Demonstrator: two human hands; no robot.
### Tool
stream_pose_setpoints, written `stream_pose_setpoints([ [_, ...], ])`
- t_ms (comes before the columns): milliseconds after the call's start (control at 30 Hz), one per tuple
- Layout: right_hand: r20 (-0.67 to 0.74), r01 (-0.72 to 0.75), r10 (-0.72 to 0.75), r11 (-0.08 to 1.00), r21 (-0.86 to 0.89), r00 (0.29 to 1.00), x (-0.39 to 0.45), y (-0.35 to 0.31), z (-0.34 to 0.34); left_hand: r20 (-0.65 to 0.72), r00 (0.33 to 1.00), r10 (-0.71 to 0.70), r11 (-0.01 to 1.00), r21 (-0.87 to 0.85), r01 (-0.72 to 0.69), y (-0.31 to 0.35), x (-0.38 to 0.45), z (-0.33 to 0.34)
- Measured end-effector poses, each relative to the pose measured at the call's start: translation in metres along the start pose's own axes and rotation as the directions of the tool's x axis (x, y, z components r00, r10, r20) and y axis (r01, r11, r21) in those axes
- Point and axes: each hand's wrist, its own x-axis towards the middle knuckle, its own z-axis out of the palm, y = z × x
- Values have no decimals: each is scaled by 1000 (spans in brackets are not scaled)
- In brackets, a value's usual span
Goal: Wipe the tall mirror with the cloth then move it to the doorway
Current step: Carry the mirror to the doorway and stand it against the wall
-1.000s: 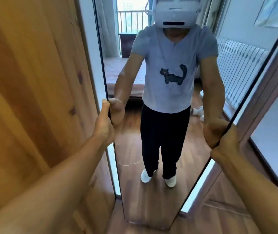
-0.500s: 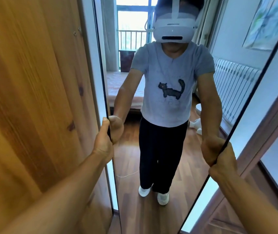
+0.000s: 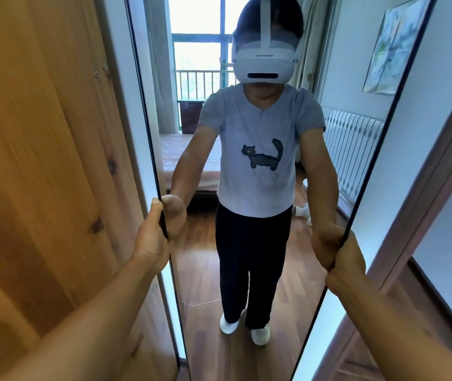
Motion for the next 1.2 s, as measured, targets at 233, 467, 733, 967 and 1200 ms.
stream_pose_setpoints([
  [233, -15, 224, -224, 975, 7, 975, -35, -31, -4, -143, 980, 142, 990, 27, -139, 23, -2, 16],
  [467, 44, 393, -398, 915, 89, 916, -54, -65, 9, -184, 922, 341, 931, 202, -304, 61, -6, 47],
  [733, 40, 448, -452, 890, 90, 891, -55, -93, 27, -64, 952, 299, 891, 375, -255, 84, 14, 62],
  [967, 19, 468, -470, 881, 73, 882, -51, -101, 44, 24, 978, 205, 895, 401, -197, 93, 26, 68],
  [1200, 45, 473, -474, 881, 26, 880, -38, -103, 46, 31, 984, 173, 898, 404, -171, 95, 36, 73],
])
